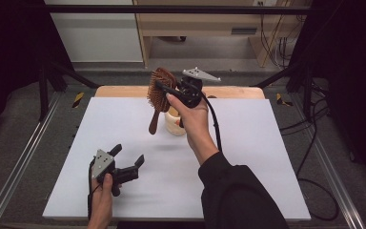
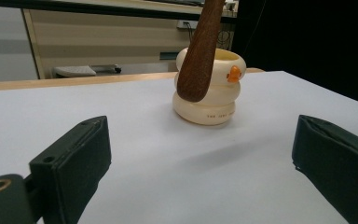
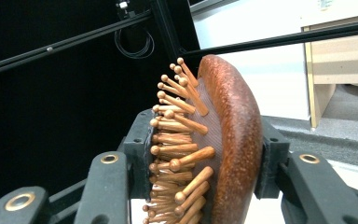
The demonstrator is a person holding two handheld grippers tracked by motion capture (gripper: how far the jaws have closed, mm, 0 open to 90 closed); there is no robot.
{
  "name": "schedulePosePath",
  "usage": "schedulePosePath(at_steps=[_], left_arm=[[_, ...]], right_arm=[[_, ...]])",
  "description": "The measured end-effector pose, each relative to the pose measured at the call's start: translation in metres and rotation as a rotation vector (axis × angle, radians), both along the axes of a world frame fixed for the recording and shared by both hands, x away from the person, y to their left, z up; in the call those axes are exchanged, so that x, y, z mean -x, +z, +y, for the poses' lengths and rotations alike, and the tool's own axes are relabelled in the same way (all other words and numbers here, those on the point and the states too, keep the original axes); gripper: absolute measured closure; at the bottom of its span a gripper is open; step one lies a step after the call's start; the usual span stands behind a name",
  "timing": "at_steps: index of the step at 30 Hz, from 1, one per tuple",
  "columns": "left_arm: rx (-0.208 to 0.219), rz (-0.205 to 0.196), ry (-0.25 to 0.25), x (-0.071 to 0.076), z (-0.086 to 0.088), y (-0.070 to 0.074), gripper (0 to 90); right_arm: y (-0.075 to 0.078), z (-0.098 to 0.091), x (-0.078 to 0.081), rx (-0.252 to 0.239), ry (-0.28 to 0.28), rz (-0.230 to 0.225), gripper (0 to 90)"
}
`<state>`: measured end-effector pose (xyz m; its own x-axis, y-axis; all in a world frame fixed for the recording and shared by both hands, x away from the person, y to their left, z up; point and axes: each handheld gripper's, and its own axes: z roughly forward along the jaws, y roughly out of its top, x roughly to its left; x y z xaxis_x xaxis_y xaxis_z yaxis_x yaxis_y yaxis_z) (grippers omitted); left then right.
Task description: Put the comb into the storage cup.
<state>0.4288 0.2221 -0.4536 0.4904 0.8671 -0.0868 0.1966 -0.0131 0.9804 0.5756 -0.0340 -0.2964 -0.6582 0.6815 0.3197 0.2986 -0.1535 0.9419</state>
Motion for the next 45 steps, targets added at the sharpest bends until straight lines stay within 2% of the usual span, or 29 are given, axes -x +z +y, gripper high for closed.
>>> schedulePosePath(at_steps=[9,16,27,32,37,45], left_arm=[[-0.015,0.014,0.022,-0.002,-0.001,-0.001,4.6],[-0.040,0.006,0.042,-0.002,-0.002,-0.002,4.4],[-0.047,0.019,0.047,-0.003,-0.002,-0.003,4.3],[-0.048,0.026,0.041,-0.004,-0.003,-0.004,4.2],[-0.052,0.038,0.039,-0.004,-0.003,-0.006,4.2],[-0.053,0.056,0.028,-0.006,-0.004,-0.008,4.2]], right_arm=[[0.005,-0.002,-0.002,-0.010,-0.009,0.000,51.5],[0.013,-0.005,-0.003,-0.015,-0.017,-0.011,51.4],[0.019,-0.009,-0.006,-0.024,-0.038,-0.017,51.4],[0.022,-0.012,-0.007,-0.025,-0.046,-0.035,51.4],[0.023,-0.014,-0.008,-0.012,-0.067,-0.036,51.4],[0.023,-0.019,-0.011,-0.019,-0.075,-0.029,51.3]])
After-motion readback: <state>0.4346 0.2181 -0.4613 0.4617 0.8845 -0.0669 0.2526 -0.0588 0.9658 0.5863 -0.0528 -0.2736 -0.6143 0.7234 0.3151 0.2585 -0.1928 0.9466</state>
